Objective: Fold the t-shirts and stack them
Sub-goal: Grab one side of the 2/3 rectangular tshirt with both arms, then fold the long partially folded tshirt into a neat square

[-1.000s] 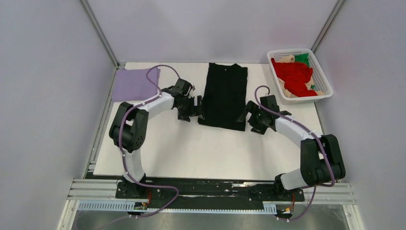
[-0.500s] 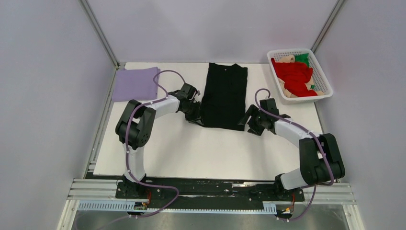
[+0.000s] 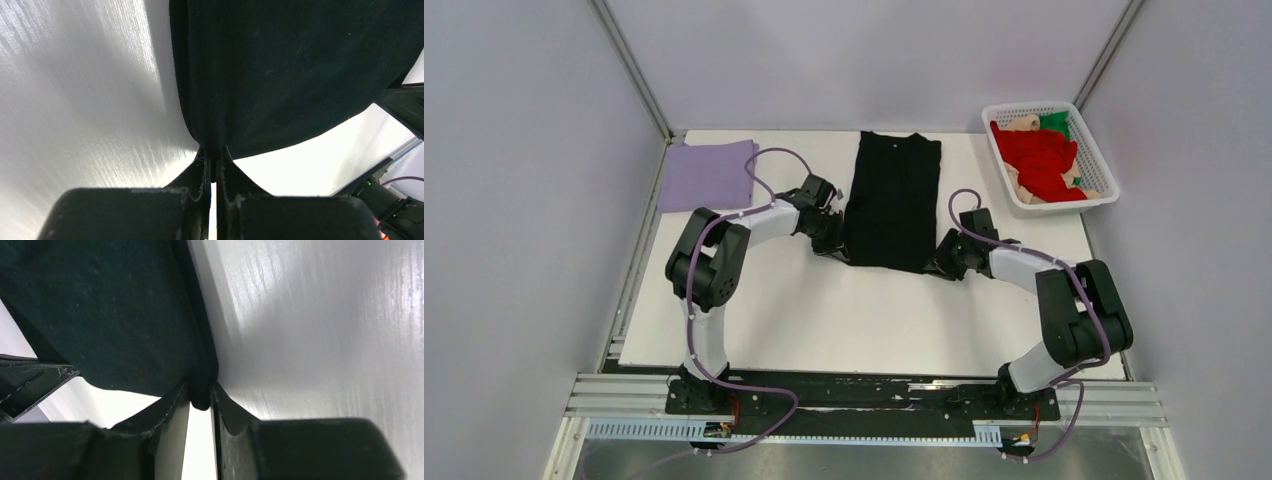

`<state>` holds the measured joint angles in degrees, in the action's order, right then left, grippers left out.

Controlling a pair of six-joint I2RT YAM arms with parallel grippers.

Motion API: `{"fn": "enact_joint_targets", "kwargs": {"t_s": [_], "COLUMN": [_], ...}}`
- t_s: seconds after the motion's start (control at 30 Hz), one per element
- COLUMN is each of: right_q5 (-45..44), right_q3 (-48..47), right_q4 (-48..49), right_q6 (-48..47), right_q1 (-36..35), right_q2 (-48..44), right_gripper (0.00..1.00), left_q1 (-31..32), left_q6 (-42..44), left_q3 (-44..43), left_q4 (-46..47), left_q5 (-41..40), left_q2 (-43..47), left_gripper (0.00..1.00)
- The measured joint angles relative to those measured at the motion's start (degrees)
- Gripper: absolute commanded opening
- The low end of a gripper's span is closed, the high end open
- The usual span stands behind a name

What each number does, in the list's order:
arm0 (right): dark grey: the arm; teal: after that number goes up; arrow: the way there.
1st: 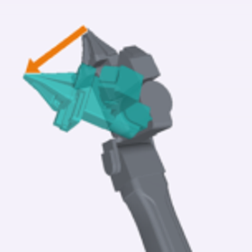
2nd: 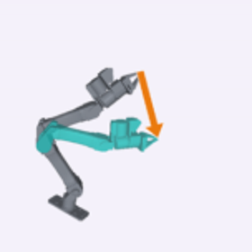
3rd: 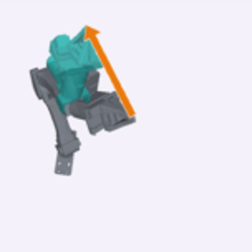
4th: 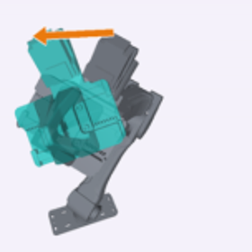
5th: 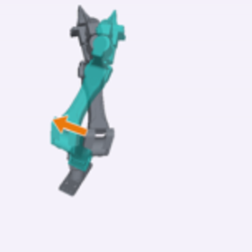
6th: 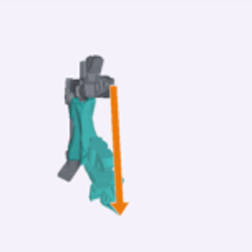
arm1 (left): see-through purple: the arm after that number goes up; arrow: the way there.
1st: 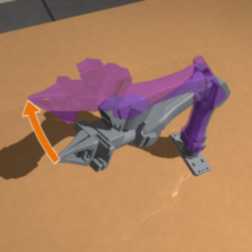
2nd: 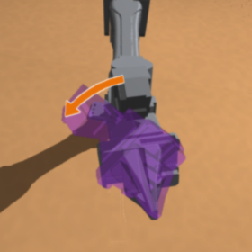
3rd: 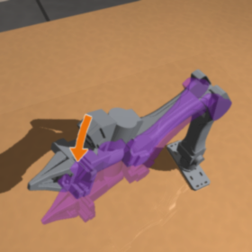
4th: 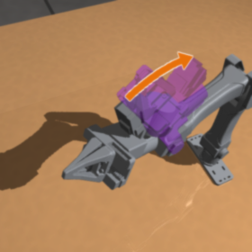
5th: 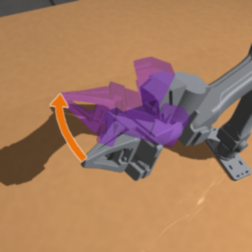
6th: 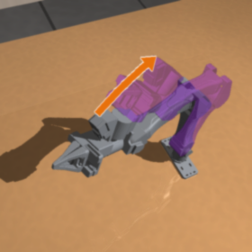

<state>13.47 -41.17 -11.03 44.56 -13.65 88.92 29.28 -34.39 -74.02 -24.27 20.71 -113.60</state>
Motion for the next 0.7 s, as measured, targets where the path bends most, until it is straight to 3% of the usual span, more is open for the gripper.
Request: {"fn": "enact_joint_targets", "kwargs": {"t_s": [0.07, 0.23, 0.37, 0.53, 0.7], "right_q5": [0.0, 1.05, 3.52, 12.98, 20.59], "right_q3": [0.0, 0.52, 4.22, 8.31, 6.56], "right_q4": [0.9, 2.71, 1.51, -9.79, -21.44], "right_q6": [0.2, 0.07, -2.34, -4.74, -6.36], "right_q1": [-0.09, -0.2, -0.42, -1.77, -1.99], "right_q2": [0.74, 0.72, -3.39, -15.98, -32.57], "right_gripper": [0.01, 0.0, 0.0, 0.0, 0.0], "left_q1": [0.0, 0.0, 0.22, 2.73, 5.53], "left_q6": [-0.02, -0.09, -0.07, 0.28, 0.85], "left_q3": [0.24, 1.51, 7.23, 16.61, 18.6], "left_q4": [0.5, 2.25, 5.01, -1.01, -10.14], "left_q5": [0.28, 0.94, 0.66, -0.68, -1.27], "left_q2": [0.0, 0.52, 4.46, 14.82, 30.08], "left_gripper": [0.0, 0.0, 0.0, 0.0, 0.0]}}
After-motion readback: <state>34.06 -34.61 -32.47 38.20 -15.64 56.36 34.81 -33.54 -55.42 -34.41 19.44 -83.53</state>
